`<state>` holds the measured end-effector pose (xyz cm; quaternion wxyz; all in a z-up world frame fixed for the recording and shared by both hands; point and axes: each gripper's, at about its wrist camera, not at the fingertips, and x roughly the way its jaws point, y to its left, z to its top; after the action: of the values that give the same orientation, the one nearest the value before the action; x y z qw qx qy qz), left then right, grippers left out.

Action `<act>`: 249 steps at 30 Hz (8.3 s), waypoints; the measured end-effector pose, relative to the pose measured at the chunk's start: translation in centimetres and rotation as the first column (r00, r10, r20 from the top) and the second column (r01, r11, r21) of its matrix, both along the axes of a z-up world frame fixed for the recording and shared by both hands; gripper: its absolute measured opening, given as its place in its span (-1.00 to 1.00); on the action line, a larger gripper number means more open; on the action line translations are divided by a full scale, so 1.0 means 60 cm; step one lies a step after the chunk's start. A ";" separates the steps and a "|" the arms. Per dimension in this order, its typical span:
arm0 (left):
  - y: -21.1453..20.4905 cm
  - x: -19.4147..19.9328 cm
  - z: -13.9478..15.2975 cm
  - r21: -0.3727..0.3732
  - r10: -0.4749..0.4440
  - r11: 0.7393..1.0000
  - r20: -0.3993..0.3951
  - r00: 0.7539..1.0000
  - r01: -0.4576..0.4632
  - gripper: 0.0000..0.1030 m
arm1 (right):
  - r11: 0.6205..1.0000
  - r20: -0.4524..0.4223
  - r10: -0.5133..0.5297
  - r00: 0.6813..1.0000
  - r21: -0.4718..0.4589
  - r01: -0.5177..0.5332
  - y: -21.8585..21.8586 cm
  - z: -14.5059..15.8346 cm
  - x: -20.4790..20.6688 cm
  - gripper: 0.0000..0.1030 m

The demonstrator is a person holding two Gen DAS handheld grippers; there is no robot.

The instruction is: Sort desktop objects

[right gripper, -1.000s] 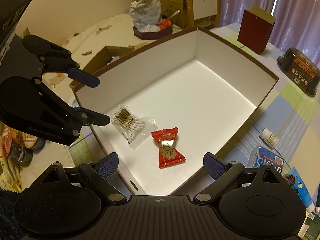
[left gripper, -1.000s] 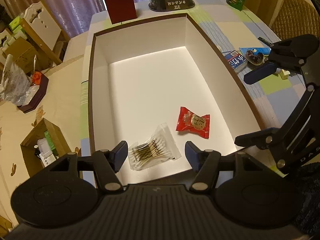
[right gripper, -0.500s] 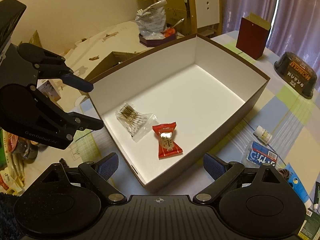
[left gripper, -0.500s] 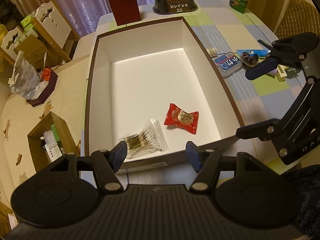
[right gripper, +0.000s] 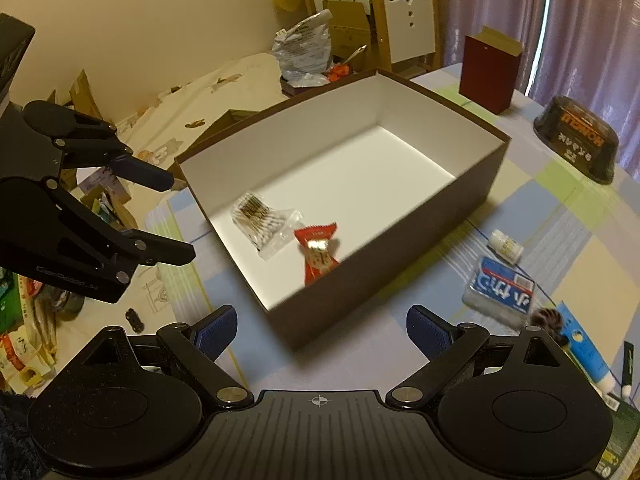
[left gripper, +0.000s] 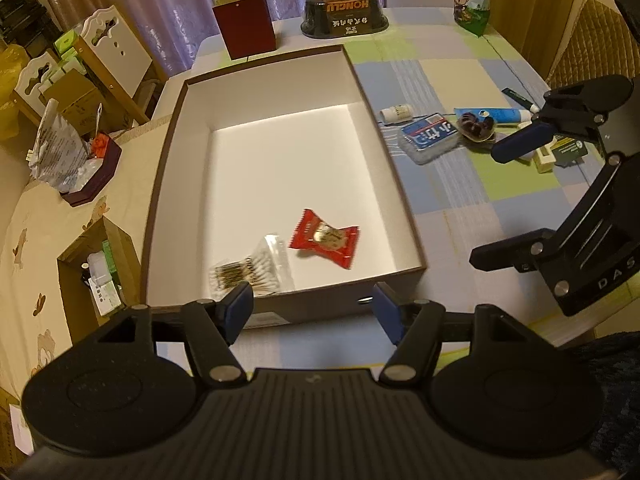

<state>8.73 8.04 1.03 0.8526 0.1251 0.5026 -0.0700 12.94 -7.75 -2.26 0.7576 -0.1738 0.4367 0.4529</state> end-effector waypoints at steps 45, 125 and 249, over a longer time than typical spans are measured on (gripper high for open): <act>-0.339 0.138 -0.110 0.106 -0.442 0.891 -0.013 0.897 0.441 0.23 | 0.752 -0.121 -0.656 0.745 -0.021 0.659 -0.538 -0.081 0.074 0.83; -0.313 0.100 -0.260 -0.039 -0.167 0.986 -0.192 0.967 0.163 0.04 | 0.950 0.001 -0.303 0.953 -0.078 0.302 -0.477 -0.171 0.071 0.03; 0.153 0.297 -0.181 -0.102 0.054 0.992 -0.163 0.985 -0.071 0.21 | 0.869 0.090 0.475 0.876 -0.209 -0.449 0.258 -0.216 0.244 0.66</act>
<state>26.52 17.24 -9.84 0.8168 0.0571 0.5684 -0.0801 27.58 7.70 -15.23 0.6364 -0.3728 0.3681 0.5661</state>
